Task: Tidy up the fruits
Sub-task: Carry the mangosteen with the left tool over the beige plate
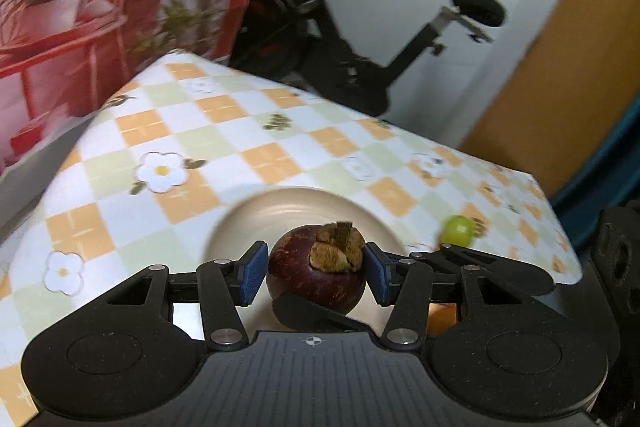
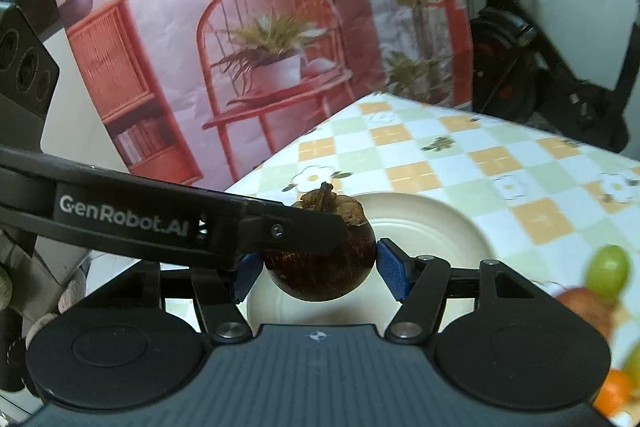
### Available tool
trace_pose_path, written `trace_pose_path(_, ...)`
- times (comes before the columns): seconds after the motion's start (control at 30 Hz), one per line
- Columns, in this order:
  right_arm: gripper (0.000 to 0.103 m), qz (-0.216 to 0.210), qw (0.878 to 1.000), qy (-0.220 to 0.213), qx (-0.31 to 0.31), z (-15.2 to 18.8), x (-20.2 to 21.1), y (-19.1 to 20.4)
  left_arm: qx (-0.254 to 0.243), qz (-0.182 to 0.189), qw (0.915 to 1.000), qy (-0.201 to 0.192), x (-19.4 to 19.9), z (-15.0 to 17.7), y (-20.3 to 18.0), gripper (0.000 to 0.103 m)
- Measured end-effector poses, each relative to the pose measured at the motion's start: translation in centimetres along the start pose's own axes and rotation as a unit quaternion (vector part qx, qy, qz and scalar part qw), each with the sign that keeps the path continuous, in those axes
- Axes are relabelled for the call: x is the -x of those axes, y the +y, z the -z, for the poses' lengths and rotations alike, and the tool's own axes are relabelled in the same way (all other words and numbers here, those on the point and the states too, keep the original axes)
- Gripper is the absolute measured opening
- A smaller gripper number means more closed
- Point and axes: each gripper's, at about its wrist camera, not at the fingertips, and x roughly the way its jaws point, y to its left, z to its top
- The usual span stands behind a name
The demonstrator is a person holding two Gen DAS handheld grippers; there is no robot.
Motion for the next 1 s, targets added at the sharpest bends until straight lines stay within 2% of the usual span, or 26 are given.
trace_pose_path(0.23, 0.065, 0.016, 0.999, 0.039, 0.022, -0.8, -5.6, 0.6, 0.008, -0.008, 0.9997, 0.021, -2.4, -0.6, 2.8, 0.054)
trace_pose_path(0.43, 0.065, 0.029, 0.997, 0.055, 0.040, -0.7, -7.8, 0.4, 0.011, -0.012, 0.9996, 0.024, -3.3, -0.4, 3.5, 0.054)
trace_pose_path(0.57, 0.065, 0.030, 0.997, 0.053, 0.041, -0.6, -8.5, 0.3, 0.016, -0.019, 0.9995, 0.018, -3.3, -0.4, 3.7, 0.054)
trace_pose_path(0.87, 0.065, 0.030, 0.997, 0.050, 0.045, -0.7, -8.7, 0.6, -0.008, -0.038, 0.9992, 0.013, -3.3, -0.1, 2.8, 0.056)
trace_pose_path(0.93, 0.071, 0.034, 0.997, 0.051, 0.041, -0.7, -8.4, 0.6, -0.008, -0.044, 0.9989, 0.014, -3.3, -0.1, 2.7, 0.056)
trace_pose_path(1.0, 0.071, 0.035, 0.997, 0.049, 0.039, -0.5, -8.0, 0.5, -0.012, -0.050, 0.9986, 0.014, -3.2, -0.1, 2.5, 0.056)
